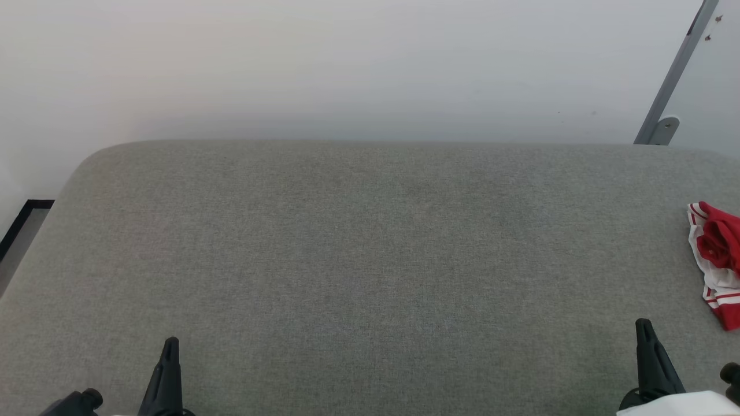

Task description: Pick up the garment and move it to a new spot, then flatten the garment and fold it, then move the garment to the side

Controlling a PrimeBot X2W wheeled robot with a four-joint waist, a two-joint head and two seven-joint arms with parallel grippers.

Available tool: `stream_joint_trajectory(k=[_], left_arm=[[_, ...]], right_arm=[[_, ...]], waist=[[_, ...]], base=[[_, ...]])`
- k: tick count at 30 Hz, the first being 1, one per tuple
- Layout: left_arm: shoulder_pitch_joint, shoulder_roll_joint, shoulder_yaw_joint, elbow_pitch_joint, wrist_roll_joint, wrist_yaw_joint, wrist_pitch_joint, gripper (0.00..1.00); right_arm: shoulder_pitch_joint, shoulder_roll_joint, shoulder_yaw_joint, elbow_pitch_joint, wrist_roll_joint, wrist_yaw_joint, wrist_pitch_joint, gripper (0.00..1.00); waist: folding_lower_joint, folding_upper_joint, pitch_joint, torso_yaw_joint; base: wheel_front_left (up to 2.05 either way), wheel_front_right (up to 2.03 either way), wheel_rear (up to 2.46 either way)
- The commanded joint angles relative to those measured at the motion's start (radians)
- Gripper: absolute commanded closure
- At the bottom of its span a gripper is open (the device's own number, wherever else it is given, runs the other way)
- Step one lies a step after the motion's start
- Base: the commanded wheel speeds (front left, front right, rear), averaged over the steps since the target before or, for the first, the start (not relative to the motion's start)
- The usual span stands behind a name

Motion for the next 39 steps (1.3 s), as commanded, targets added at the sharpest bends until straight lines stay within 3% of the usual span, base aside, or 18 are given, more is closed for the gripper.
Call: stream_joint_trajectory(k=[1, 39], left_arm=[[-0.031, 0.005, 0.009, -0.009, -0.033, -0.001, 0.010, 1.00], [-0.136, -0.035, 0.048, 0.033, -0.434, -0.003, 0.135, 1.00]], right_arm=[[-0.030, -0.001, 0.001, -0.011, 0.038, 0.000, 0.008, 1.00], [-0.121, 0.018, 0.006, 0.015, 0.488, 0.000, 0.134, 1.00]], waist=[[0.0000, -0.0001, 0.001, -0.001], [0.0000, -0.0001, 0.018, -0.026]], base=[[0.00, 0.00, 0.00], [0.00, 0.00, 0.00]])
